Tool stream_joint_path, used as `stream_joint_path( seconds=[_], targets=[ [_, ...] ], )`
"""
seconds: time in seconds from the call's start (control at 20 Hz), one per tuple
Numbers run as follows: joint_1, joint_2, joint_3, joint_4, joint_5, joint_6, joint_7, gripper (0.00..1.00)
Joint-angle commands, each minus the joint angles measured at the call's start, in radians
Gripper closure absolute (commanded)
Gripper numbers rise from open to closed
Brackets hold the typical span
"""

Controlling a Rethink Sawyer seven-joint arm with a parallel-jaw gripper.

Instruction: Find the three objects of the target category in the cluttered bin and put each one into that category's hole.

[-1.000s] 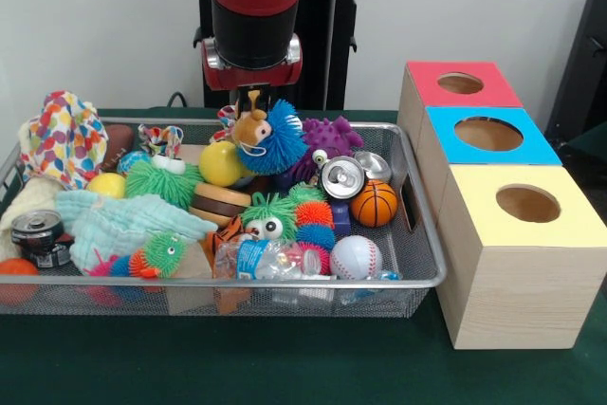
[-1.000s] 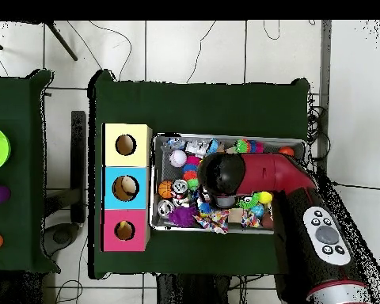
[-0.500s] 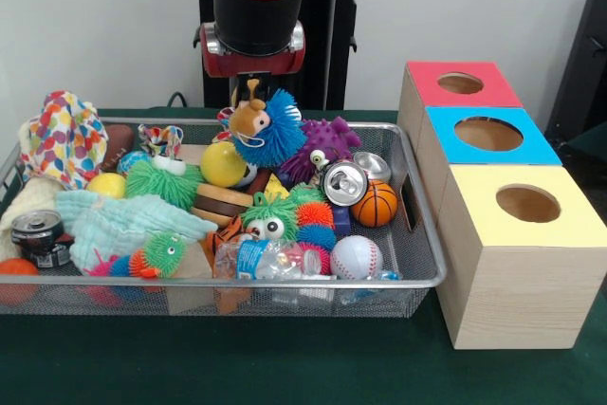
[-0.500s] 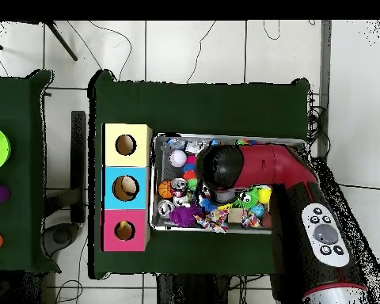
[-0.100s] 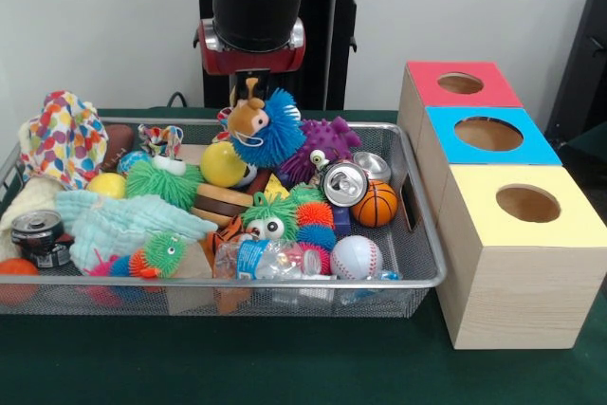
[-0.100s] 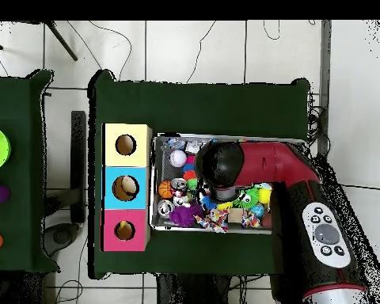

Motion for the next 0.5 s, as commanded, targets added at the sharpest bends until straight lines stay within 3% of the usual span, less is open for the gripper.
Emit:
stream_joint_path(
  seconds=[0.05,0.5],
  targets=[
    [-0.004,0.010,0.021,-0.026,-0.004,0.052,-0.040,1.00],
    [0.024,-0.006,-0.003,-0.075,-0.042,0.058,-0.016,1.00]
  ],
)
